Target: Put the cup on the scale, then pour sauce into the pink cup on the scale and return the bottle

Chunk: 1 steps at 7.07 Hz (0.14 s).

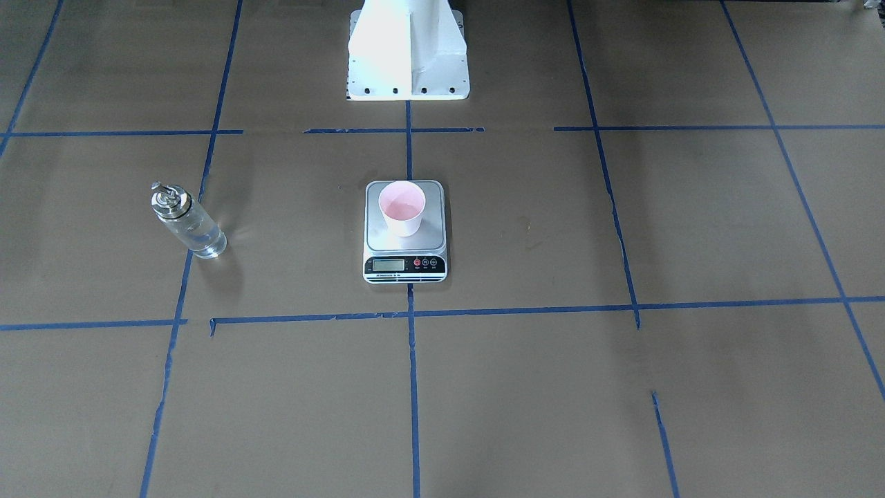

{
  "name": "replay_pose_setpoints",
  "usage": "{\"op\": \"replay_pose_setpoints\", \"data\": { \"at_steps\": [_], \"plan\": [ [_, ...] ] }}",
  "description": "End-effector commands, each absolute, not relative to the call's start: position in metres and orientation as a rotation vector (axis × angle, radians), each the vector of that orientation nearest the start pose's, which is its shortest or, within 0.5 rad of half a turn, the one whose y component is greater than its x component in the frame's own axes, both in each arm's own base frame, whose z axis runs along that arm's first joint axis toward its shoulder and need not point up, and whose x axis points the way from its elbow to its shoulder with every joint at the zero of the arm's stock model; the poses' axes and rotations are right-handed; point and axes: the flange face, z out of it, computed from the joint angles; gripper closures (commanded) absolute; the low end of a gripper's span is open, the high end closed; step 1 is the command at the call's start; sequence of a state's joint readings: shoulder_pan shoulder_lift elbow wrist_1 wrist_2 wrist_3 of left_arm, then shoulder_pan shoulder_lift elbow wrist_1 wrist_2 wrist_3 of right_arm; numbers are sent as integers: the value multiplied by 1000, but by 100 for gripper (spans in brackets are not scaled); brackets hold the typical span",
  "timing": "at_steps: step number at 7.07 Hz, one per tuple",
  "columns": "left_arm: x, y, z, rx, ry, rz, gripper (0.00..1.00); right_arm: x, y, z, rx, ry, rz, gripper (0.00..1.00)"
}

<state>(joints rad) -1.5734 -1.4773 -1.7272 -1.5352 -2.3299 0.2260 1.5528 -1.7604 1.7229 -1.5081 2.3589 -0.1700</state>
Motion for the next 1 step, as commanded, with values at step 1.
{"op": "replay_pose_setpoints", "data": {
  "at_steps": [1],
  "plan": [
    [-66, -453, 632, 112, 752, 224, 0, 48, -415, 663, 78, -782, -203, 0]
  ]
}}
